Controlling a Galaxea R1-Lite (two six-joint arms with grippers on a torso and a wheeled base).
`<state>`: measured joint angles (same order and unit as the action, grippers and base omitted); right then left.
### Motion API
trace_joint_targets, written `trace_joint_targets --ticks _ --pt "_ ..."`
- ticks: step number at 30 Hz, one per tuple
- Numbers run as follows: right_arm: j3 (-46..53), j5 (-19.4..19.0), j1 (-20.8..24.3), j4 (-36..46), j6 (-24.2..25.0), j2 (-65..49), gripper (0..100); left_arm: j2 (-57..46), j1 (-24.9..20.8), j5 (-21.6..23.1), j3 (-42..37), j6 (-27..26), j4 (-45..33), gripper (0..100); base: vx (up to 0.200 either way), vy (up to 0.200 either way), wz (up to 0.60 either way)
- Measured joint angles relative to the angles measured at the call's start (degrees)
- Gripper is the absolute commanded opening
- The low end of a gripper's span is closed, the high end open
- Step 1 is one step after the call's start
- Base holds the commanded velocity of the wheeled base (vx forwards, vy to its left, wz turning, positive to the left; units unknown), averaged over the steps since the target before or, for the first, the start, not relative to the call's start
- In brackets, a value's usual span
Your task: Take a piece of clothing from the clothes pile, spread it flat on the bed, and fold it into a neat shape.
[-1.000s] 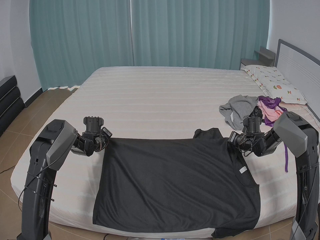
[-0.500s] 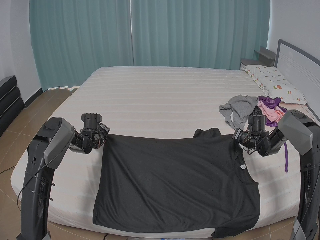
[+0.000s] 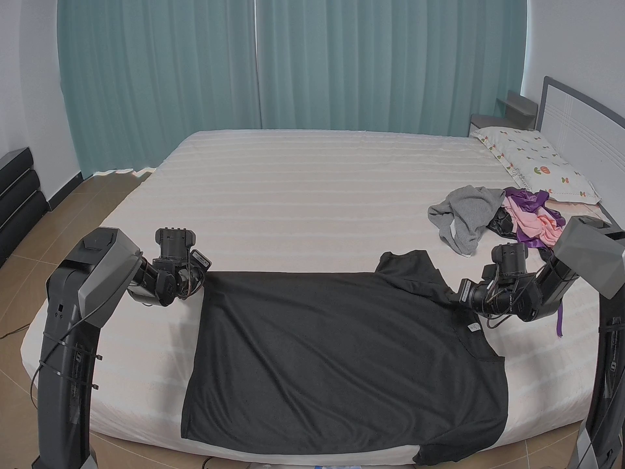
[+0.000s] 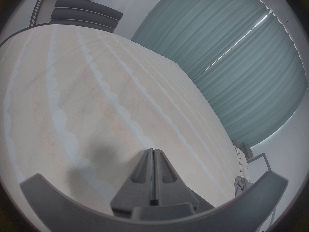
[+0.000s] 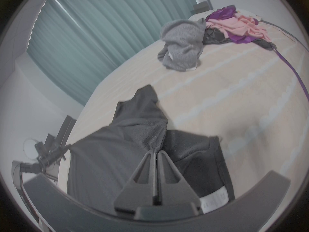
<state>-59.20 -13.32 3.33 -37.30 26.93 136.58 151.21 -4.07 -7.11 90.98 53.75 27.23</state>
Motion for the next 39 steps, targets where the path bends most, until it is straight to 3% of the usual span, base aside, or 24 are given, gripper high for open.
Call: trace_joint_targets --ticks 9,10,21,29,39 --pt "2.76 -1.06 0.33 3.45 -3.17 -1.58 0 -0.02 -0.09 0.00 -0.22 -0.16 0.00 0 0.000 0.000 0.00" --pt "2.86 -1.06 0.48 3.51 -3.21 -1.61 100 -0.02 -0.11 0.00 -0.22 -0.16 0.00 0 0.000 0.000 0.00" --pt "0.68 -0.60 1.68 2.71 -1.65 -2.33 100 0.02 -0.17 0.05 -0.18 -0.16 -0.06 0 0.000 0.000 0.00" --pt "-6.05 3.51 1.63 2.57 3.45 -2.27 100 0.02 -0.13 0.09 -0.13 -0.18 -0.15 0 0.000 0.000 0.00" --pt "-9.94 6.57 2.12 2.71 3.80 3.69 100 0.02 -0.15 0.24 -0.11 -0.16 -0.20 0 0.000 0.000 0.00"
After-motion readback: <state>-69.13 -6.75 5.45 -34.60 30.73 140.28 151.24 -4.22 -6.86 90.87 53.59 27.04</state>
